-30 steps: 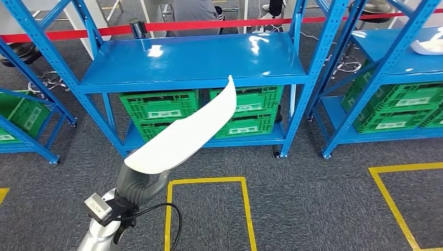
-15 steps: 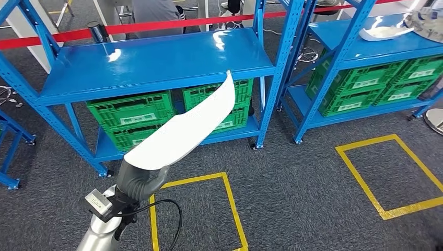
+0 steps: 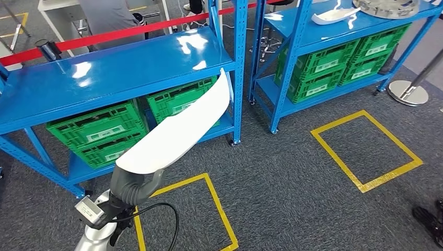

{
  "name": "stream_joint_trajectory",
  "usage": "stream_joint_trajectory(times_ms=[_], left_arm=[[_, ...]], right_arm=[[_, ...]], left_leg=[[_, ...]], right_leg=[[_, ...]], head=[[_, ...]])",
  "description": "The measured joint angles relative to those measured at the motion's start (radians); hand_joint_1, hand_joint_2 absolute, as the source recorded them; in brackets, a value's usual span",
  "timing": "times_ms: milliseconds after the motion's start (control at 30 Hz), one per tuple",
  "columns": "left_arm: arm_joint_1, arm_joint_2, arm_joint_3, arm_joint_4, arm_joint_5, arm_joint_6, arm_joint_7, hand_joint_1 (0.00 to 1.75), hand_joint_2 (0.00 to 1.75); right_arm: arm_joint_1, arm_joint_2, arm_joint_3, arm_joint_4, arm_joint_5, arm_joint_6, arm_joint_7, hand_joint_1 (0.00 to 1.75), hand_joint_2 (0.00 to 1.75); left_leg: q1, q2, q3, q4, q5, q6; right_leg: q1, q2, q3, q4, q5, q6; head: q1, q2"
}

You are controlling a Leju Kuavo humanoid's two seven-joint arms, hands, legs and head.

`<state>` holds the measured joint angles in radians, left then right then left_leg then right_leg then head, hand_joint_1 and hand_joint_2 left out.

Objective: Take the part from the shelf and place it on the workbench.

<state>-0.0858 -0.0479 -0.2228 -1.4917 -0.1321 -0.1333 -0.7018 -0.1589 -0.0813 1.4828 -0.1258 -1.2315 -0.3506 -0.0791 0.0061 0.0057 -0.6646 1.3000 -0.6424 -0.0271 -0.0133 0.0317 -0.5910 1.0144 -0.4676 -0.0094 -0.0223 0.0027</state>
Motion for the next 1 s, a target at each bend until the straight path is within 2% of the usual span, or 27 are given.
stream_joint_trajectory(times_ms=[33,67,133,167,200,267,300,333,367,400,433,467,500,533,567,600,667,700,767,800,867,900,933,967,1000], left_arm=[[0.005,0.003,0.0,-0.003,0.0,0.001,0.0,1.75,1.75],[0.009,0.005,0.0,-0.009,-0.001,0.002,0.0,1.75,1.75],[0.017,0.011,0.0,-0.023,-0.002,0.004,0.0,1.75,1.75],[0.021,0.013,0.0,-0.029,-0.002,0.004,0.0,1.75,1.75],[0.025,0.014,0.0,-0.034,-0.002,0.004,0.0,1.75,1.75],[0.03,0.015,0.0,-0.041,-0.002,0.004,0.0,1.75,1.75],[0.031,0.015,0.001,-0.045,-0.002,0.004,0.0,1.75,1.75],[0.033,0.015,0.001,-0.049,-0.002,0.004,0.0,1.75,1.75],[0.036,0.015,0.002,-0.054,-0.002,0.004,0.001,1.75,1.75],[0.04,0.015,0.002,-0.059,-0.003,0.004,0.002,1.75,1.75],[0.046,0.015,0.003,-0.063,-0.005,0.004,0.004,1.75,1.75],[0.052,0.015,0.004,-0.067,-0.008,0.003,0.007,1.75,1.75],[0.058,0.015,0.004,-0.07,-0.011,0.003,0.009,1.75,1.75],[0.063,0.015,0.005,-0.074,-0.014,0.002,0.01,1.75,1.75],[0.066,0.014,0.005,-0.077,-0.017,0.002,0.011,1.75,1.75],[0.068,0.014,0.005,-0.081,-0.018,0.001,0.011,1.75,1.75],[0.07,0.014,0.005,-0.085,-0.02,0.0,0.011,1.75,1.75],[0.071,0.013,0.006,-0.086,-0.02,-0.001,0.011,1.75,1.75],[0.071,0.011,0.006,-0.087,-0.02,-0.003,0.011,1.75,1.75],[0.071,0.01,0.006,-0.088,-0.021,-0.004,0.012,1.75,1.75],[0.074,0.01,0.007,-0.089,-0.021,-0.006,0.01,1.75,1.75],[0.078,0.01,0.007,-0.088,-0.022,-0.007,0.01,1.75,1.75],[0.083,0.01,0.008,-0.087,-0.022,-0.007,0.009,1.75,1.75],[0.089,0.01,0.009,-0.086,-0.023,-0.008,0.009,1.75,1.75],[0.094,0.01,0.009,-0.085,-0.023,-0.009,0.009,1.75,1.75]], right_arm=[[0.001,0.0,0.0,0.0,0.002,0.002,0.002,0.0,1.75],[0.001,0.001,0.0,0.0,0.004,0.005,0.004,0.0,1.75],[-0.001,0.003,0.0,0.0,0.011,0.011,0.012,0.0,1.75],[-0.003,0.005,0.001,0.0,0.014,0.012,0.015,0.0,1.75],[-0.003,0.005,0.002,0.0,0.016,0.013,0.017,0.0,1.75],[-0.001,0.005,0.004,0.0,0.018,0.013,0.018,0.0,1.75],[0.001,0.006,0.005,0.0,0.018,0.013,0.017,0.0,1.75],[0.0,0.008,0.006,0.0,0.019,0.014,0.017,0.0,1.75],[-0.001,0.009,0.007,0.0,0.019,0.014,0.017,0.0,1.75],[-0.004,0.01,0.008,0.0,0.019,0.014,0.017,0.0,1.75],[-0.006,0.012,0.008,0.0,0.02,0.014,0.018,0.0,1.75],[-0.007,0.013,0.008,0.0,0.02,0.014,0.02,0.0,1.75],[-0.005,0.014,0.009,0.0,0.019,0.014,0.021,0.0,1.75],[-0.002,0.015,0.009,0.0,0.019,0.013,0.022,0.0,1.75],[0.0,0.016,0.009,0.0,0.019,0.011,0.022,0.0,1.75],[0.002,0.016,0.009,0.0,0.017,0.008,0.021,0.0,1.75],[0.002,0.016,0.009,0.0,0.014,0.001,0.019,0.0,1.75],[0.003,0.017,0.009,0.0,0.013,-0.002,0.018,0.0,1.75],[0.007,0.017,0.009,0.0,0.009,-0.004,0.017,0.0,1.75],[0.01,0.018,0.009,0.0,0.007,-0.004,0.017,0.0,1.75],[0.014,0.019,0.009,0.0,0.003,-0.003,0.017,0.0,1.75],[0.015,0.02,0.009,0.0,0.001,-0.003,0.017,0.0,1.75],[0.015,0.02,0.009,0.0,-0.001,-0.002,0.017,0.0,1.75],[0.017,0.02,0.009,0.0,-0.003,-0.002,0.017,0.0,1.75],[0.019,0.021,0.009,0.0,-0.004,-0.002,0.016,0.0,1.75]], left_leg=[[0.0,-0.003,0.009,-0.022,0.024,0.002],[0.001,-0.01,0.035,-0.08,0.062,0.005],[0.004,-0.053,0.096,-0.217,0.12,0.012],[0.005,-0.07,0.114,-0.259,0.131,0.015],[0.004,-0.081,0.12,-0.276,0.132,0.019],[0.001,-0.064,0.119,-0.28,0.136,0.031],[0.002,-0.054,0.12,-0.283,0.139,0.038],[0.003,-0.041,0.12,-0.287,0.143,0.045],[0.004,-0.028,0.121,-0.29,0.145,0.05],[0.003,-0.014,0.12,-0.29,0.145,0.053],[0.001,0.0,0.119,-0.29,0.144,0.056],[-0.001,0.015,0.119,-0.29,0.144,0.057],[-0.001,0.029,0.118,-0.289,0.143,0.057],[-0.002,0.042,0.118,-0.289,0.142,0.057],[-0.002,0.053,0.119,-0.288,0.141,0.057],[-0.003,0.064,0.12,-0.287,0.14,0.055],[-0.007,0.083,0.123,-0.285,0.135,0.047],[-0.008,0.091,0.125,-0.284,0.133,0.041],[-0.009,0.107,0.13,-0.288,0.131,0.03],[-0.007,0.102,0.132,-0.286,0.127,0.024],[-0.004,0.058,0.114,-0.236,0.091,0.013],[-0.002,0.028,0.091,-0.181,0.058,0.01],[-0.001,0.009,0.06,-0.112,0.023,0.008],[0.0,0.002,0.03,-0.05,-0.002,0.006],[0.001,-0.001,0.012,-0.012,-0.009,0.005]], right_leg=[[0.0,0.013,0.0,0.0,0.001,0.001],[0.0,0.027,0.001,0.001,0.002,0.003],[0.0,0.052,0.0,0.003,0.004,0.01],[-0.001,0.062,-0.004,0.004,0.006,0.016],[-0.001,0.072,-0.009,0.004,0.009,0.023],[-0.005,0.089,-0.017,0.0,0.016,0.039],[-0.005,0.083,-0.021,0.005,0.013,0.045],[-0.004,0.064,-0.032,0.025,0.0,0.05],[-0.003,0.038,-0.052,0.066,-0.024,0.053],[-0.001,0.009,-0.081,0.126,-0.056,0.056],[-0.001,-0.009,-0.114,0.196,-0.089,0.059],[-0.002,-0.017,-0.14,0.253,-0.11,0.061],[-0.002,-0.021,-0.151,0.28,-0.114,0.062],[-0.002,-0.024,-0.14,0.267,-0.1,0.062],[-0.002,-0.03,-0.109,0.214,-0.072,0.06],[0.0,-0.047,-0.065,0.138,-0.043,0.056],[0.006,-0.086,-0.001,0.022,-0.01,0.043],[0.01,-0.097,0.01,-0.001,-0.007,0.036],[0.012,-0.081,0.006,-0.005,-0.006,0.025],[0.009,-0.071,0.007,-0.009,-0.003,0.02],[0.002,-0.05,0.01,-0.017,0.005,0.01],[0.0,-0.04,0.01,-0.018,0.007,0.007],[-0.001,-0.027,0.008,-0.017,0.008,0.005],[-0.001,-0.014,0.006,-0.016,0.009,0.004],[-0.001,0.0,0.005,-0.015,0.009,0.004]], head=[[-0.002,0.0],[-0.004,0.0],[-0.007,0.0],[-0.008,0.0],[-0.007,0.0],[-0.007,0.0],[-0.006,0.0],[-0.002,0.0],[0.003,0.0],[0.008,0.0],[0.012,0.0],[0.014,0.0],[0.015,0.0],[0.016,0.0],[0.017,0.0],[0.019,0.0],[0.02,0.0],[0.02,0.0],[0.019,0.0],[0.019,0.0],[0.014,0.0],[0.011,0.0],[0.007,0.0],[0.005,0.0],[0.003,0.0]])
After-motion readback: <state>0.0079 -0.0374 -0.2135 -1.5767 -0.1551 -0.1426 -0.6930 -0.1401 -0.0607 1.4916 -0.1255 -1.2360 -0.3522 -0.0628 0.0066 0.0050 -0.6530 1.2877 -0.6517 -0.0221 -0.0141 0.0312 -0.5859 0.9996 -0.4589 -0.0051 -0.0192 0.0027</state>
